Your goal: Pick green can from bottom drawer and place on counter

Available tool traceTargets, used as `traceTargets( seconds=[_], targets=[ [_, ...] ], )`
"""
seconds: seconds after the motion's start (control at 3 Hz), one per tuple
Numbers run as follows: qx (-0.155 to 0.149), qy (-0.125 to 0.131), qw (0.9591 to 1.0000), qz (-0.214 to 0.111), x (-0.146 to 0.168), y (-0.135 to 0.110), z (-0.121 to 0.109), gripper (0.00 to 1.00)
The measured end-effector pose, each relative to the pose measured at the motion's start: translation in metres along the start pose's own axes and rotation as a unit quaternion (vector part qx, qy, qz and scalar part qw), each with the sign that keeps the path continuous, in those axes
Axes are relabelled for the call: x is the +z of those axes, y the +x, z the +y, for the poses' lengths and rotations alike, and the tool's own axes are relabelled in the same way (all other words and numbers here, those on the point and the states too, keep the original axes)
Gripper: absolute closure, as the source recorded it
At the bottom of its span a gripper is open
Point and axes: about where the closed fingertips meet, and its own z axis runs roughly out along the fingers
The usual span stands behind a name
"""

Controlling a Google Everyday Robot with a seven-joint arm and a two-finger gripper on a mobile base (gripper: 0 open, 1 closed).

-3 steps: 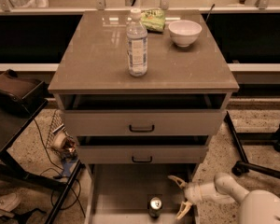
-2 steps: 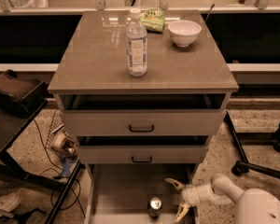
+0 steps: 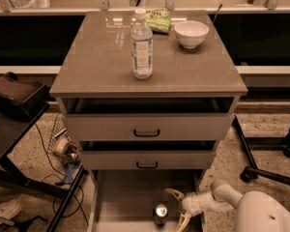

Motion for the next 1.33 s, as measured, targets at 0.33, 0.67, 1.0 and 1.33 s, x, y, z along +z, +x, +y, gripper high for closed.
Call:
traceTargets(
  seconds=[0.33, 0.67, 1.0, 1.33],
  targets=[
    [0.011, -0.013, 0.9998, -0.005, 0.01, 0.0, 0.003, 0.0],
    [0.019, -0.012, 0.9996, -0.016, 0.016, -0.001, 0.002, 0.0],
    [0.025, -0.016, 0.9992, -0.026, 0.021, -0.002, 0.001, 0.0],
    [0.022, -0.02, 0.9994, -0.021, 0.027, -0.005, -0.001, 0.13]
  ],
)
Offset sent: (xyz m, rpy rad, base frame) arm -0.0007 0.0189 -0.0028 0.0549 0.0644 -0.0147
